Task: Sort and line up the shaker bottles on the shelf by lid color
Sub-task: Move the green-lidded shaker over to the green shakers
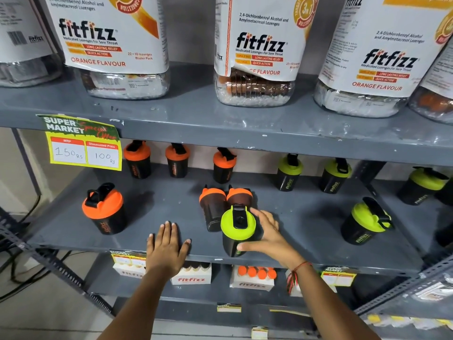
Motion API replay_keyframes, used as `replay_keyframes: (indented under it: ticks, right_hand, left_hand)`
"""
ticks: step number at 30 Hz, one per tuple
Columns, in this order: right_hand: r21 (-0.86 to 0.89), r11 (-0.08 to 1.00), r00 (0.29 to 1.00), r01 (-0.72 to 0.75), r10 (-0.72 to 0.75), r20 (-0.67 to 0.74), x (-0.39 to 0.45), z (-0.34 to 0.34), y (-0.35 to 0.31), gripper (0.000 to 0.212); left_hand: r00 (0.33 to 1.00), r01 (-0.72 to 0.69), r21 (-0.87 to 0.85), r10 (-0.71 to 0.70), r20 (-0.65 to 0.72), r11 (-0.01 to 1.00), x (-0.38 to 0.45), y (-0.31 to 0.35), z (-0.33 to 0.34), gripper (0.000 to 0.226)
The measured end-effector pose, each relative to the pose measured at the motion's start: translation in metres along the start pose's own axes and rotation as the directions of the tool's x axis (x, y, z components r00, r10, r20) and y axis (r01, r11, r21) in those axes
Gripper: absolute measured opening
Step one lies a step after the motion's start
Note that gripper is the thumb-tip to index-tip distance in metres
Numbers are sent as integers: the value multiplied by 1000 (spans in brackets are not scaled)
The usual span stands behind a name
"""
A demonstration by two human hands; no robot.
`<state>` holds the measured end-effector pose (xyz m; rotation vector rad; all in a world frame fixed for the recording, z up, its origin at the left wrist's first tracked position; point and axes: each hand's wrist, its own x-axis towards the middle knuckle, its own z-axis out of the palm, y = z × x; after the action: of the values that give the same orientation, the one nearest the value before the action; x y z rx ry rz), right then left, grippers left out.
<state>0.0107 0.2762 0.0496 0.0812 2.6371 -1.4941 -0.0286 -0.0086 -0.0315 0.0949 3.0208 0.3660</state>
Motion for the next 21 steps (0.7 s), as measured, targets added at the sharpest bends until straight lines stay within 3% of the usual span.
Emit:
replay_keyframes:
  ticks: [4,14,21]
  right_hand:
    - [-10,998,998,58,-58,1,3,10,1,83]
    - [48,998,993,34,-29,-110,6,20,-1,73]
    - [461,883,995,-94,102,8,-16,-1,-28,71]
  left_hand:
    - [1000,6,-4,-6,-12,1000,1,0,1,86]
    - [1000,8,-4,-8,-22,1000,0,0,1,87]
    - [1000,7,-7,-7,-22,1000,0,-1,2,82]
